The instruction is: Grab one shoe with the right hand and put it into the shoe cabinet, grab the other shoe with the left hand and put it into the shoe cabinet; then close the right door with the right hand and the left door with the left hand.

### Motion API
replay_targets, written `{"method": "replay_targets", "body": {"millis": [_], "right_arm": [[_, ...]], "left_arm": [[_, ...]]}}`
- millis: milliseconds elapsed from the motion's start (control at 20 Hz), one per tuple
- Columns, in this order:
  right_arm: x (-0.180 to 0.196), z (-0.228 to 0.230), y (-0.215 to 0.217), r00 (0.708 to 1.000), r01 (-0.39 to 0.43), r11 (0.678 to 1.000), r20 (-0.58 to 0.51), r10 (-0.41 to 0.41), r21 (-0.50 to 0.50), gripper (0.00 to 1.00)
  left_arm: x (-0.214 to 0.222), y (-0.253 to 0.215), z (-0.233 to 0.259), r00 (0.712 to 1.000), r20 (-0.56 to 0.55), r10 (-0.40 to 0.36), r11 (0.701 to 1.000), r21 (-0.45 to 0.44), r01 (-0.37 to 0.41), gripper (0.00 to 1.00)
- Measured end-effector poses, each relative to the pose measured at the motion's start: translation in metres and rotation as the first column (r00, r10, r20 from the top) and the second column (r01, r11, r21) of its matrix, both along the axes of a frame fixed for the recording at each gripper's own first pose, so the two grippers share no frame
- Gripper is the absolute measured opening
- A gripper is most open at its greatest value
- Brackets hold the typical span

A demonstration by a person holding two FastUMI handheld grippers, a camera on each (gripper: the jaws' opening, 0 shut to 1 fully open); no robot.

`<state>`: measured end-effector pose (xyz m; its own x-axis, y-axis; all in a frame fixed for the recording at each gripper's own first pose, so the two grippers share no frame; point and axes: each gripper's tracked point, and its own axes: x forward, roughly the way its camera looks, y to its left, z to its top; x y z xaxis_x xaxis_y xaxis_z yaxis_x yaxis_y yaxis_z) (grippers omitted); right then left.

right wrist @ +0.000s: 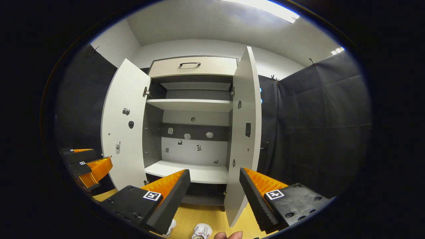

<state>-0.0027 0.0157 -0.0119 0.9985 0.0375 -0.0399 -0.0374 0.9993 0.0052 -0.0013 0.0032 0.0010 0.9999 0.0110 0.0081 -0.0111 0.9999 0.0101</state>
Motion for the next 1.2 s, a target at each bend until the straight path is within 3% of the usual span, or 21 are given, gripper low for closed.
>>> {"method": "replay_targets", "body": {"millis": [300,550,700,1050,1150,1200], "right_arm": [[-0.008,-0.041,0.020,0.990,-0.053,0.998,-0.128,0.056,0.026,0.98],[-0.030,-0.119,0.044,0.940,-0.108,0.993,-0.319,0.120,0.056,0.98],[-0.049,-0.176,0.060,0.881,-0.122,0.985,-0.444,0.163,0.119,0.98],[-0.088,-0.323,0.074,0.708,-0.091,0.976,-0.677,0.203,0.197,0.98],[-0.099,-0.368,0.076,0.642,-0.053,0.971,-0.737,0.211,0.232,0.83],[-0.100,-0.387,0.077,0.625,-0.034,0.971,-0.753,0.207,0.239,0.71]], "left_arm": [[-0.003,0.002,-0.005,1.000,0.003,0.010,1.000,-0.002,-0.010,0.95],[-0.007,0.009,-0.025,0.999,-0.027,0.026,1.000,0.001,-0.026,0.95],[-0.008,0.013,-0.039,0.998,-0.052,0.040,0.999,0.001,-0.040,0.95],[-0.017,0.020,-0.063,0.993,-0.097,0.072,0.997,0.014,-0.071,0.95],[-0.019,0.020,-0.069,0.991,-0.108,0.077,0.997,0.018,-0.075,0.95],[-0.020,0.021,-0.072,0.990,-0.114,0.080,0.997,0.021,-0.078,0.95]]}}
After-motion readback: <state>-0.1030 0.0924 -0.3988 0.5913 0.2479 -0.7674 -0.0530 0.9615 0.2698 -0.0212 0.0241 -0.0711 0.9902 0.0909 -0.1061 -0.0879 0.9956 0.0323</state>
